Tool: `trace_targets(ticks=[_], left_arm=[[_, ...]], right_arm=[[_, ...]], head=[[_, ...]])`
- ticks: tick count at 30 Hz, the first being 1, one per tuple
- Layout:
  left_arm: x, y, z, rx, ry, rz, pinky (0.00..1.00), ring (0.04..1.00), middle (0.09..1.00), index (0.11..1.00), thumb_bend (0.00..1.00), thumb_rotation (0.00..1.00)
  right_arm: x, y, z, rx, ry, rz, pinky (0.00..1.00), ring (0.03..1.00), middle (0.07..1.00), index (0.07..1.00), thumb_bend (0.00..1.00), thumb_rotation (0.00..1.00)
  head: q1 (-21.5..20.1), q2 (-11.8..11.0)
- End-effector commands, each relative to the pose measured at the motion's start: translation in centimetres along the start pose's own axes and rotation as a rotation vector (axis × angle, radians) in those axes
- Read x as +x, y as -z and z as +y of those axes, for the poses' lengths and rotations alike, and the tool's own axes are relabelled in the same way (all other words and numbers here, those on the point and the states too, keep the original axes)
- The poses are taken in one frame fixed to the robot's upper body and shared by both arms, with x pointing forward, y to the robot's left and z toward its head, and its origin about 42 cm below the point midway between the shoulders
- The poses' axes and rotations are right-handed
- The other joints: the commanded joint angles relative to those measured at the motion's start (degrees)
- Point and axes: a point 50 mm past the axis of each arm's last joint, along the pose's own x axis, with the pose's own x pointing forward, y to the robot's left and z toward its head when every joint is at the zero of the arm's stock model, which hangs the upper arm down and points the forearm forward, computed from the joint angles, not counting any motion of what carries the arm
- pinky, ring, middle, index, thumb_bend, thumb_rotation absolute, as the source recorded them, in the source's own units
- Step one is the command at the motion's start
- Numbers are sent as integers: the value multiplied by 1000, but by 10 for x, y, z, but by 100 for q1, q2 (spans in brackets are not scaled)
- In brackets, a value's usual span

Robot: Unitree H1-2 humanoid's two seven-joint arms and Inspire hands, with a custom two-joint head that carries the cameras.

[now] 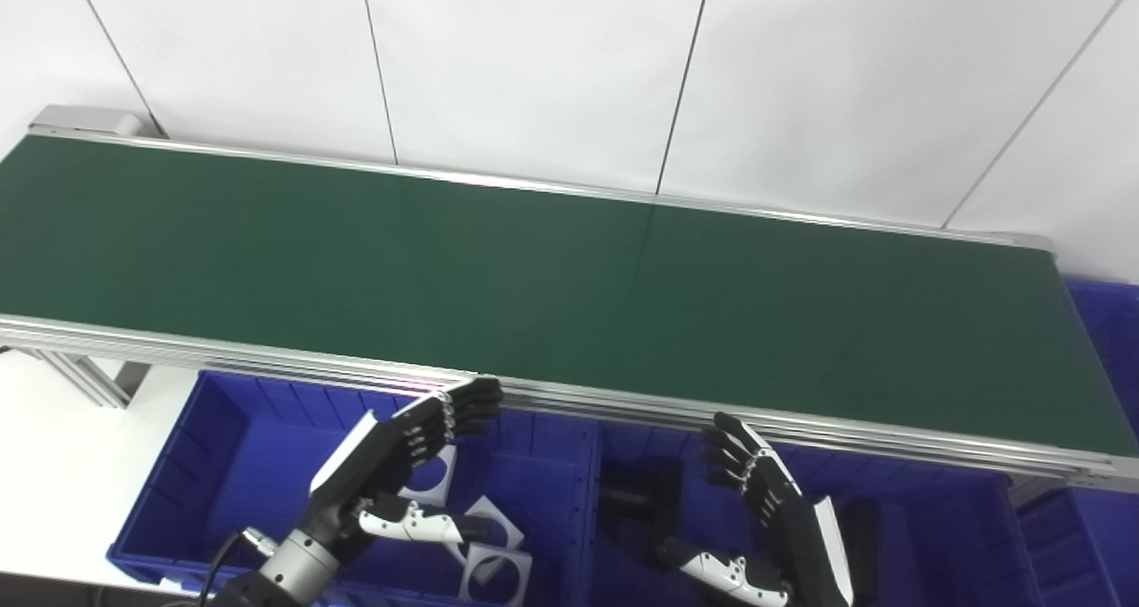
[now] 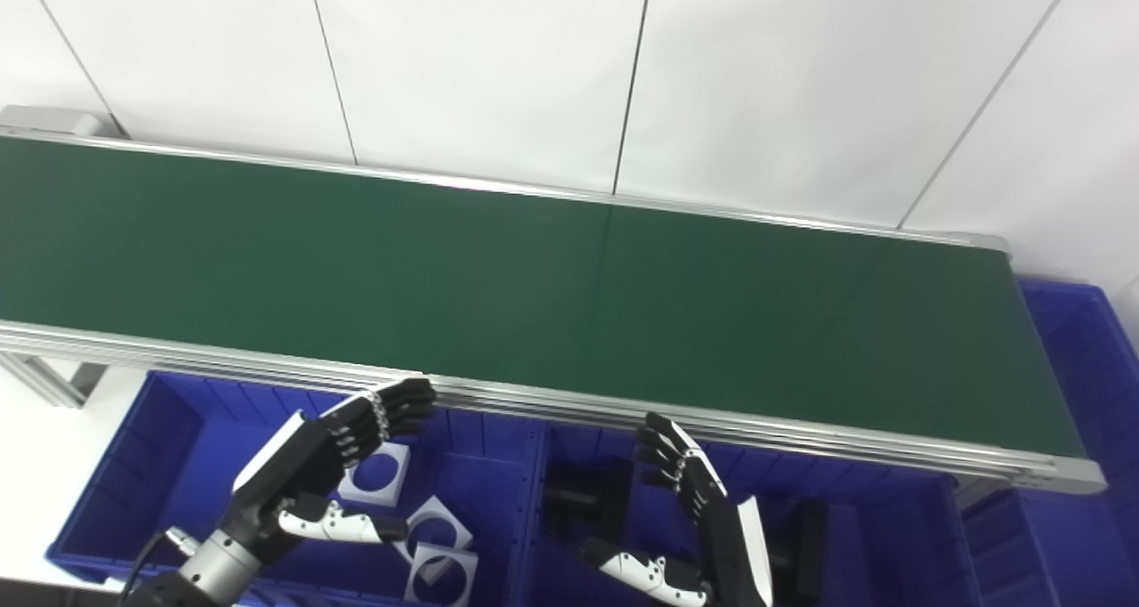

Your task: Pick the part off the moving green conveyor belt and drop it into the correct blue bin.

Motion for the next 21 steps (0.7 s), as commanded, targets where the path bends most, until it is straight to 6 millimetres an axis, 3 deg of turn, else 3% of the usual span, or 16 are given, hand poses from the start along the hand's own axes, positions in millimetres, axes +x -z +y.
trace_targets(ticks=[1,3,14,21], left_arm=[[5,-9,6,16,0,-82,837,838,847,834,866,108],[6,-7,6,11,-3,-90,833,832,834,827,876,117],[9,-11,1,6,8,-86,842,848,852,830,870,108],[9,-11,3,-16,0,-103,836,844,848,830,869,98]], right_arm=[[3,-5,2,-2,8,-29,708,774,810,854,797,283],[3,-5,1,-5,4,-32,710,775,814,859,787,277],[2,-8,-4,-1,9,-35,700,773,806,853,791,284],[4,-8,-3,1,11,-30,706,770,804,850,801,281]], head=[[95,19],[297,42],[463,124],[80,179]])
